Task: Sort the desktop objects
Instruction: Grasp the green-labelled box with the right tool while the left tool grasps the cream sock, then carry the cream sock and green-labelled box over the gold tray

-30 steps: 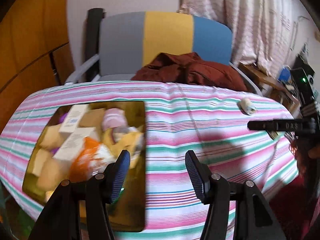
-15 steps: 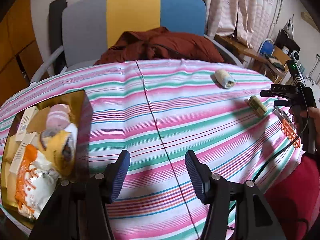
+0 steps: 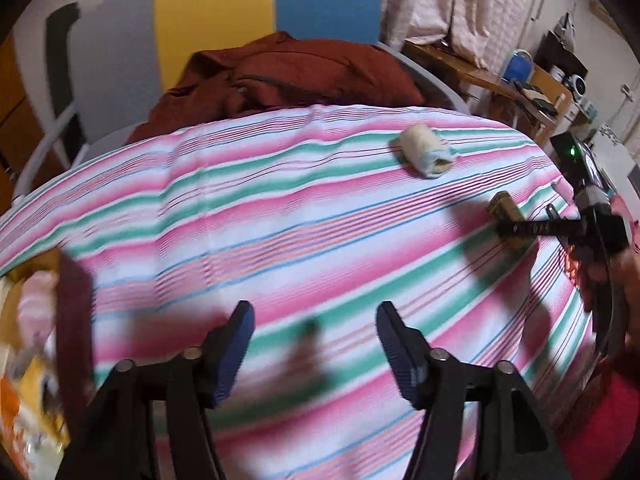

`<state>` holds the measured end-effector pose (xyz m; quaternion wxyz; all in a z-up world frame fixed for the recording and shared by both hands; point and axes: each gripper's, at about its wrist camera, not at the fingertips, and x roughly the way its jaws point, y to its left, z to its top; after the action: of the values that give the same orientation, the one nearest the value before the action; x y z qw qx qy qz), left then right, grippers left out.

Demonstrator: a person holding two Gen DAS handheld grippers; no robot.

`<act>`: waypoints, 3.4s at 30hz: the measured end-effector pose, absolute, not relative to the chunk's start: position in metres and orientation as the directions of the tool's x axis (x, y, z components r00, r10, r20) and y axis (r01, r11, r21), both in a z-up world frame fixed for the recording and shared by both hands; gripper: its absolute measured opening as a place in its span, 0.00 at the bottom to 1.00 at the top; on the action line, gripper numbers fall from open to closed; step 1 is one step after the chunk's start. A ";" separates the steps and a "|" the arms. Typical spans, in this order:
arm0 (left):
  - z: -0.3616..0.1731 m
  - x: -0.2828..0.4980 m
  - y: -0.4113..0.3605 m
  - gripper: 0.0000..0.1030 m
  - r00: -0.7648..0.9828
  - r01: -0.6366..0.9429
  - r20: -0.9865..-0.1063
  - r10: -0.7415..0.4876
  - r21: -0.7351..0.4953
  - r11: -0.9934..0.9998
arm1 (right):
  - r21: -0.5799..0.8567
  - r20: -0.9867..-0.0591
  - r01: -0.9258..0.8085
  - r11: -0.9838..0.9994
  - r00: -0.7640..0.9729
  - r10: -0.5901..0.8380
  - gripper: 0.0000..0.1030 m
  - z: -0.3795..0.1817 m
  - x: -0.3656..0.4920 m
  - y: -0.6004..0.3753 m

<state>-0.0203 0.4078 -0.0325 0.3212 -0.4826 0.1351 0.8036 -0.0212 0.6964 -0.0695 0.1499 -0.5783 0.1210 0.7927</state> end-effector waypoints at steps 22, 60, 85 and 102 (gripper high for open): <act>-0.051 -0.089 0.621 0.82 -0.262 -0.723 -0.854 0.450 -0.135 -0.677 | 0.017 -0.954 -0.448 -0.894 -0.276 0.120 0.30 -0.062 0.004 0.712; -0.090 -0.045 0.410 0.44 -0.411 -0.518 -0.693 0.592 -0.357 -0.777 | -0.176 -0.837 -0.263 -0.948 -0.468 0.285 0.29 -0.009 -0.003 0.661; -0.080 0.013 0.264 0.44 -0.405 -0.473 -0.652 0.641 -0.451 -0.757 | -0.273 -0.752 0.083 -0.958 -0.640 0.159 0.29 0.023 -0.023 0.439; -0.025 0.072 0.153 0.44 -0.471 -0.556 -0.563 0.679 -0.408 -0.724 | -0.038 -0.798 0.117 -0.992 -0.601 -0.041 0.30 0.026 0.013 0.353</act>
<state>0.0716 0.1533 -0.0254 0.3619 -0.3654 -0.0839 0.8535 0.0133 0.3528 0.0260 -0.0441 -0.4443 -0.0429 0.8938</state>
